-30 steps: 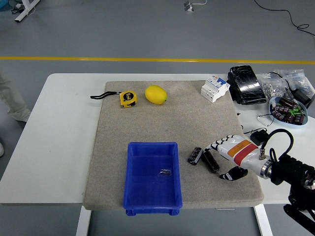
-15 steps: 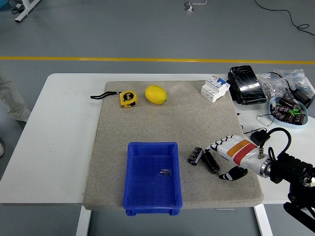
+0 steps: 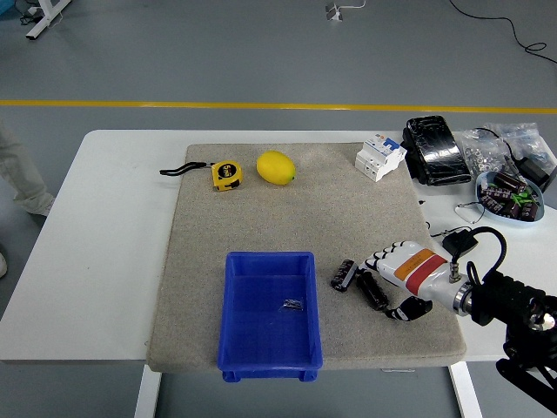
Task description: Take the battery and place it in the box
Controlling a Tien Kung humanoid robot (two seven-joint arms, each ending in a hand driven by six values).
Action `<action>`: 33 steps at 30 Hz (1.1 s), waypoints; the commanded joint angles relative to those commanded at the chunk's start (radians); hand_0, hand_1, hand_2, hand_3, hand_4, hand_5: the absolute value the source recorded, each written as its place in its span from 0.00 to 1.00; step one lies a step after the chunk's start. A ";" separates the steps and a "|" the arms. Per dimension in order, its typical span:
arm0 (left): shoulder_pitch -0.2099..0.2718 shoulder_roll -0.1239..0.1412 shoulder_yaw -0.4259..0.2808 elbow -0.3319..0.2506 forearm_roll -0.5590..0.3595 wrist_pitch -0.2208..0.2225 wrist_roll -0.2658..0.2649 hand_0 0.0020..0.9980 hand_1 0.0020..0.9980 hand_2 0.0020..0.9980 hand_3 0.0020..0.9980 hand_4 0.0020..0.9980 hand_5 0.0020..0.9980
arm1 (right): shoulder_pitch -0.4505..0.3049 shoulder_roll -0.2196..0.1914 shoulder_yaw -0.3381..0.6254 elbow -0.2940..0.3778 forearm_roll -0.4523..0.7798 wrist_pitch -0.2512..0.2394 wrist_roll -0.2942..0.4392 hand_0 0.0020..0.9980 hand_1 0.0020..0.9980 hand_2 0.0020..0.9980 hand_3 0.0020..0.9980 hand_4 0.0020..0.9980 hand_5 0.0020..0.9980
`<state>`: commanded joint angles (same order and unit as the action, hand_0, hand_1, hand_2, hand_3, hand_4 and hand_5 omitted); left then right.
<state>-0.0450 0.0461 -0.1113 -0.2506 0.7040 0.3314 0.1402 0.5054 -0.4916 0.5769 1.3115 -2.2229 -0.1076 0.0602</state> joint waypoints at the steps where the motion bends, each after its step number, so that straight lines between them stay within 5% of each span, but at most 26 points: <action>1: 0.000 0.000 0.000 0.000 0.002 0.000 0.000 0.75 0.79 0.84 0.70 0.73 0.68 | 0.000 0.000 -0.001 0.000 0.003 -0.001 0.000 0.66 0.67 0.74 0.55 0.84 0.18; 18: -0.006 0.002 0.005 0.000 -0.001 0.006 0.000 0.75 0.79 0.84 0.70 0.73 0.68 | 0.005 -0.009 0.013 0.016 0.010 -0.009 0.000 0.64 0.65 0.73 0.52 0.83 0.20; 33: -0.002 0.004 0.011 0.000 -0.009 0.009 0.000 0.75 0.79 0.83 0.70 0.73 0.68 | 0.006 -0.021 0.070 0.159 -0.011 0.007 -0.035 0.64 0.65 0.73 0.51 0.82 0.22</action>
<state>-0.0475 0.0501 -0.1006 -0.2505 0.6954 0.3401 0.1401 0.5118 -0.5124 0.6468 1.4701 -2.2336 -0.1004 0.0249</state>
